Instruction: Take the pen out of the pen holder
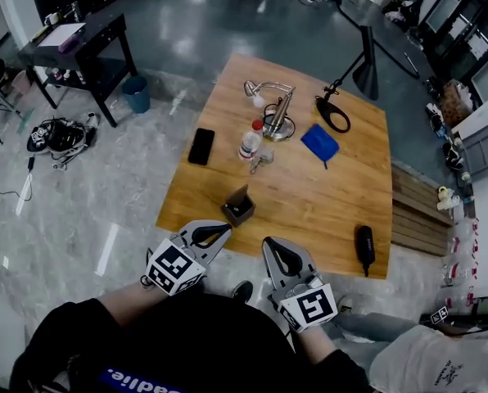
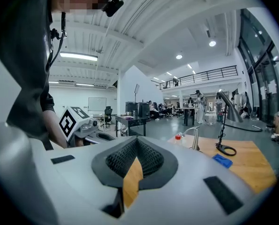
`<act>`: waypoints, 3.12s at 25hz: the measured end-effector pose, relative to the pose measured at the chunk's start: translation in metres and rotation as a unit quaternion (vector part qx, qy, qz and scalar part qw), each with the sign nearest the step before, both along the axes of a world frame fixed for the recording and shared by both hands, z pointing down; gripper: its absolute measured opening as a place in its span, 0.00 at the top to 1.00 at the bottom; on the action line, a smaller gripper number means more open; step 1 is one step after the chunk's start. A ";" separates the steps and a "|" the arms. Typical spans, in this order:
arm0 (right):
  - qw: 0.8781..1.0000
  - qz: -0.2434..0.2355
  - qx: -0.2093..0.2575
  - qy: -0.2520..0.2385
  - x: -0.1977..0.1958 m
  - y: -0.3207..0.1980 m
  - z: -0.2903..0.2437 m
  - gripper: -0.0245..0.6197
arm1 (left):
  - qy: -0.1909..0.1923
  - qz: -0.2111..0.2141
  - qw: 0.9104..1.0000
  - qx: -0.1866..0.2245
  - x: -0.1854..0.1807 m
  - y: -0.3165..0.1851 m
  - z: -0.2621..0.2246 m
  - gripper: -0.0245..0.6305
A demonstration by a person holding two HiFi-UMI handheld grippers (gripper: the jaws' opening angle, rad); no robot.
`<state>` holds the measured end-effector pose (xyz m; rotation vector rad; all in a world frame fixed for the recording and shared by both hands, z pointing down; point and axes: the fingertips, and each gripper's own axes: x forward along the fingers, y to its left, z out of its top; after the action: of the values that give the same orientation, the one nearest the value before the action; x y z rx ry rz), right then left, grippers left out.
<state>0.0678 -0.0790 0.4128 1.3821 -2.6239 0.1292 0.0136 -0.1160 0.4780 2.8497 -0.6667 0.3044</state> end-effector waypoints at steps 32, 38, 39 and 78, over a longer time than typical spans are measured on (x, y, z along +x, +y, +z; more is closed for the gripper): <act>0.998 0.009 -0.054 0.017 0.054 -0.018 0.038 0.95 | -0.097 -0.125 0.981 -0.114 0.006 -0.085 0.155 0.83; 0.998 0.009 -0.060 0.019 0.057 -0.016 0.042 0.95 | -0.102 -0.133 0.978 -0.127 0.008 -0.088 0.164 0.83; 0.998 0.010 -0.065 0.020 0.058 -0.016 0.044 0.95 | -0.103 -0.134 0.977 -0.128 0.009 -0.090 0.164 0.83; 0.999 -0.040 -0.032 -0.006 0.026 -0.002 0.020 0.95 | -0.063 -0.082 0.995 0.015 0.004 -0.020 -0.013 0.89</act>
<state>0.0934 -0.0805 0.4332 1.2594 -2.6552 0.2088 0.0174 -0.1355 0.4650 2.7992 -0.9308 0.4547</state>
